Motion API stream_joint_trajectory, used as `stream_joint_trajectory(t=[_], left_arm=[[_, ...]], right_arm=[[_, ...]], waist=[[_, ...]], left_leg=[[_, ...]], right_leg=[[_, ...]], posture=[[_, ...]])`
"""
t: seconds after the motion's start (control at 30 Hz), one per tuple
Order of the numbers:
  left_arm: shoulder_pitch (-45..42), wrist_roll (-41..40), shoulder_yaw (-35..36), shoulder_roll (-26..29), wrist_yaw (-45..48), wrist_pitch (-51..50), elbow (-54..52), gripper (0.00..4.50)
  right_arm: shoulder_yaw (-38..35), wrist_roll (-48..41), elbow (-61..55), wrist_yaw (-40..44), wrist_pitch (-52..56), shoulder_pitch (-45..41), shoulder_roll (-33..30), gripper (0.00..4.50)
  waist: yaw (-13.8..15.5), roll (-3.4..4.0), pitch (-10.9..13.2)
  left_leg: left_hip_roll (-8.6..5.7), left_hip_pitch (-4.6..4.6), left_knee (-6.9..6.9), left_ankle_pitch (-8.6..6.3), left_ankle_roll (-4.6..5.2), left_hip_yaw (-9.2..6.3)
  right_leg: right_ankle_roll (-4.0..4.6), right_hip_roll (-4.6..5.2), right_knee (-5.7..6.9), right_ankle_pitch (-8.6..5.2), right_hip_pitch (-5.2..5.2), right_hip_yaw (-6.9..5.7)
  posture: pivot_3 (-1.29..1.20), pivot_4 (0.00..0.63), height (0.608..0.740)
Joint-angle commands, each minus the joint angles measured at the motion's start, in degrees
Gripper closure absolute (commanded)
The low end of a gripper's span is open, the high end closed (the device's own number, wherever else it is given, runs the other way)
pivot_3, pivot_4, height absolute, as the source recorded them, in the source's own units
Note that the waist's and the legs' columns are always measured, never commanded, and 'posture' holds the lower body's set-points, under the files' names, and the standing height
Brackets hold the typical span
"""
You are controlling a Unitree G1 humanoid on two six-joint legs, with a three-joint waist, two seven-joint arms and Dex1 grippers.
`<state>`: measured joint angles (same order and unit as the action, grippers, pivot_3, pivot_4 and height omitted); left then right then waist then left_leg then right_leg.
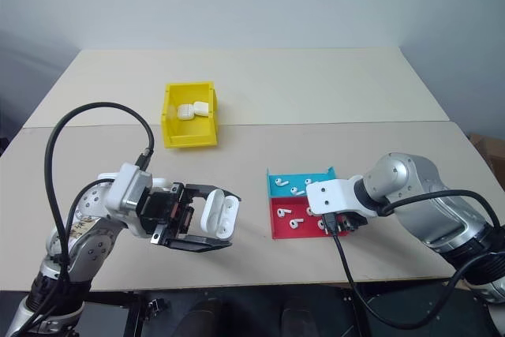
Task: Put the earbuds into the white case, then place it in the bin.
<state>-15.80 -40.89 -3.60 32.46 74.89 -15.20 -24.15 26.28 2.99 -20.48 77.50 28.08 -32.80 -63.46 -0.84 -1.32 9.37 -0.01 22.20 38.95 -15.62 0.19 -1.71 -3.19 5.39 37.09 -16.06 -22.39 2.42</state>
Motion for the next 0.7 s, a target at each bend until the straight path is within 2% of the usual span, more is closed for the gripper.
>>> stream_joint_trajectory(t=[0.03,0.7], left_arm=[[-0.10,-1.40,0.57,0.48,-0.32,-0.11,-2.61,1.67],[1.03,-2.20,0.78,1.68,-2.13,-1.03,-4.70,1.67]], right_arm=[[-1.50,0.56,-0.15,1.12,-0.31,-0.40,0.05,2.13],[1.72,6.07,5.02,2.93,-2.24,-0.38,4.41,2.13]], waist=[[0.00,0.00,0.00],[-0.05,0.00,0.00]], left_leg=[[0.00,0.00,0.00,0.00,0.00,0.00],[0.00,-0.03,0.00,0.00,0.00,0.00]], right_leg=[[0.00,0.00,0.00,0.00,0.00,0.00],[0.00,-0.01,-0.01,0.00,0.03,0.00]], posture=[[0.00,0.150,0.740],[0.00,0.150,0.740]])
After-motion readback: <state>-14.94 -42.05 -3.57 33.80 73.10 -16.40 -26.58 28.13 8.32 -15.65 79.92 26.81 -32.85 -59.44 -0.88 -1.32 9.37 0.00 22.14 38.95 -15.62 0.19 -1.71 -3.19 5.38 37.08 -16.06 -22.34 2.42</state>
